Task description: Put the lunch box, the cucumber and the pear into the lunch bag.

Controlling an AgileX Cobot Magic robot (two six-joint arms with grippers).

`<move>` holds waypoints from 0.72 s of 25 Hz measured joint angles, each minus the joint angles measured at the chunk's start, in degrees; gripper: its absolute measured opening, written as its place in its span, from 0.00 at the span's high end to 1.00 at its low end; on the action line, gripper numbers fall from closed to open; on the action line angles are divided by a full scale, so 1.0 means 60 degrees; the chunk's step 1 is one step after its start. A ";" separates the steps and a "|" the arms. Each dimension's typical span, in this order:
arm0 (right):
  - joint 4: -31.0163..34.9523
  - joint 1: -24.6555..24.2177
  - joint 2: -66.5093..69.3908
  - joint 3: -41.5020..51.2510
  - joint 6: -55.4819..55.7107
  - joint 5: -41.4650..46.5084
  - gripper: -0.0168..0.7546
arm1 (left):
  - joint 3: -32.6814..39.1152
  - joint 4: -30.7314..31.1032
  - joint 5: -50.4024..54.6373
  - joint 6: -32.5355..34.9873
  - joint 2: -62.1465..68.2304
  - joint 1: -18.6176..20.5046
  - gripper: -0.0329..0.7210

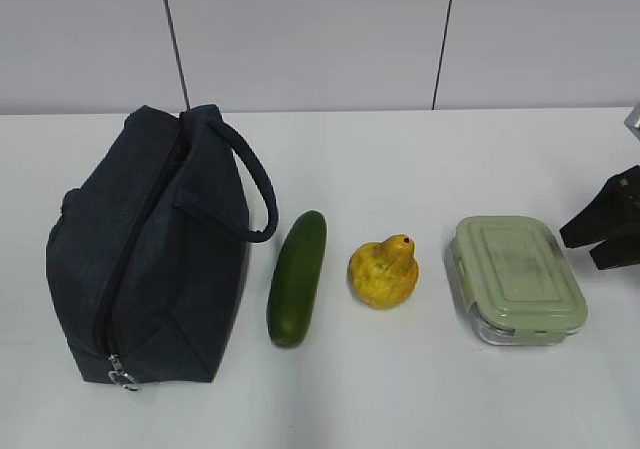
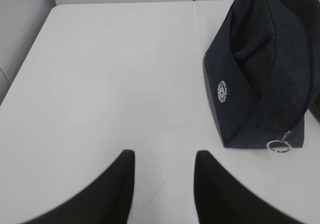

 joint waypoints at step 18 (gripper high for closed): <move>0.1978 0.0000 0.0021 0.0000 -0.0014 0.0022 0.24 | 0.0000 0.0000 0.0000 0.0000 0.0000 0.0000 0.64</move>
